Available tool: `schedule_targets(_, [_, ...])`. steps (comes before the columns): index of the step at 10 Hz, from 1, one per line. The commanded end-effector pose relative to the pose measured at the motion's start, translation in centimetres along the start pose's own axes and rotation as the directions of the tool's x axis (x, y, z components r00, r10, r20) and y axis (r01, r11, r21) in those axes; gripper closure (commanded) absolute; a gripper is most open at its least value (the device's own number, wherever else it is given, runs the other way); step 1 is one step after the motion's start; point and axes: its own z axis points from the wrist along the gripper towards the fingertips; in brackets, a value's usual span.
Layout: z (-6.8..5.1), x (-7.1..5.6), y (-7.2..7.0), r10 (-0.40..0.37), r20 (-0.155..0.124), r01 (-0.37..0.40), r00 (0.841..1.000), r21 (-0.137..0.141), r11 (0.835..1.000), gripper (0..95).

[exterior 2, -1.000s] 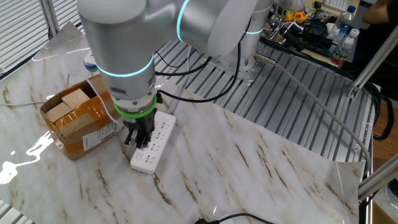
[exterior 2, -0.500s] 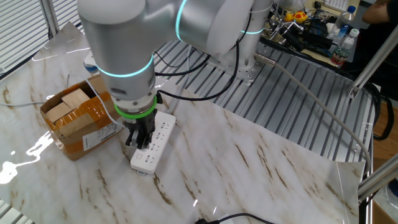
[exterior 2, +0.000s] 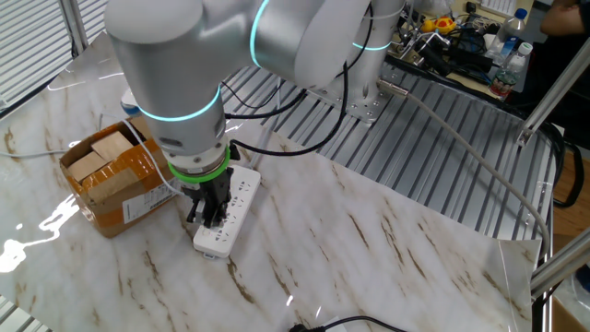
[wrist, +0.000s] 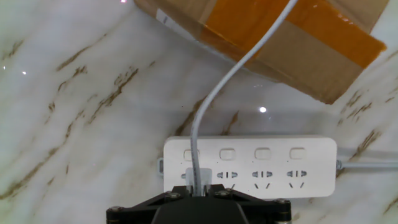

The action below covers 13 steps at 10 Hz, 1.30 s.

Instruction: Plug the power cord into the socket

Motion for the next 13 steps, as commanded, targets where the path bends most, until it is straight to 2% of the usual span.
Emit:
schedule_targets(1, [0.0,0.2,0.0,0.013,-0.011,-0.013,1.0,-0.005,1.0,95.0])
schedule_targets(7, [-0.1,0.8,0.3,0.013,-0.015,-0.013,1.0,-0.002,1.0,95.0])
schedule_targets(9, [-0.2,1.4,0.3,0.005,-0.019,-0.005,1.0,-0.002,1.0,95.0])
schedule_targets(10, [-0.1,1.8,0.4,0.001,-0.021,-0.001,1.0,-0.003,1.0,95.0])
schedule_targets(13, [0.5,1.8,0.7,-0.022,-0.018,0.023,1.0,0.004,1.0,95.0])
